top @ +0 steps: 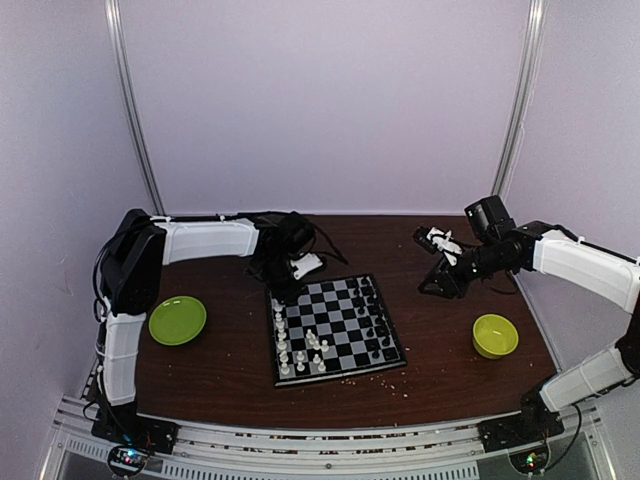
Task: Set up the chess pieces on the board
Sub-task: Place the pawn on b2.
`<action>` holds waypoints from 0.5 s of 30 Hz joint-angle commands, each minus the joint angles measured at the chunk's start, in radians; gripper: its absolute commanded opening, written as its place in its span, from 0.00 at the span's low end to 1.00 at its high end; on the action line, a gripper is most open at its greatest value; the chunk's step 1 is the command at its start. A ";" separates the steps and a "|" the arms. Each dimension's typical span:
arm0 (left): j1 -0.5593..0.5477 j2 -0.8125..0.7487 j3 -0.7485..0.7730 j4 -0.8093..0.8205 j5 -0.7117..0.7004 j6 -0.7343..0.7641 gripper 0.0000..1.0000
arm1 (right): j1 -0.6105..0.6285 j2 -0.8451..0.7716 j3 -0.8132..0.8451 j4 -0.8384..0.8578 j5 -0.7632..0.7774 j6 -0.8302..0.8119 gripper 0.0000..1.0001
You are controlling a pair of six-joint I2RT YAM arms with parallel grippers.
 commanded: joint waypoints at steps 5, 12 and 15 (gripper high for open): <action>0.000 -0.071 0.036 0.006 -0.007 -0.021 0.27 | -0.007 0.000 0.033 -0.011 0.008 -0.004 0.35; -0.088 -0.208 -0.025 0.008 0.024 -0.005 0.26 | -0.007 -0.001 0.027 -0.007 0.021 -0.005 0.36; -0.136 -0.250 -0.074 0.008 0.087 0.021 0.27 | -0.007 0.002 0.027 -0.007 0.024 -0.008 0.35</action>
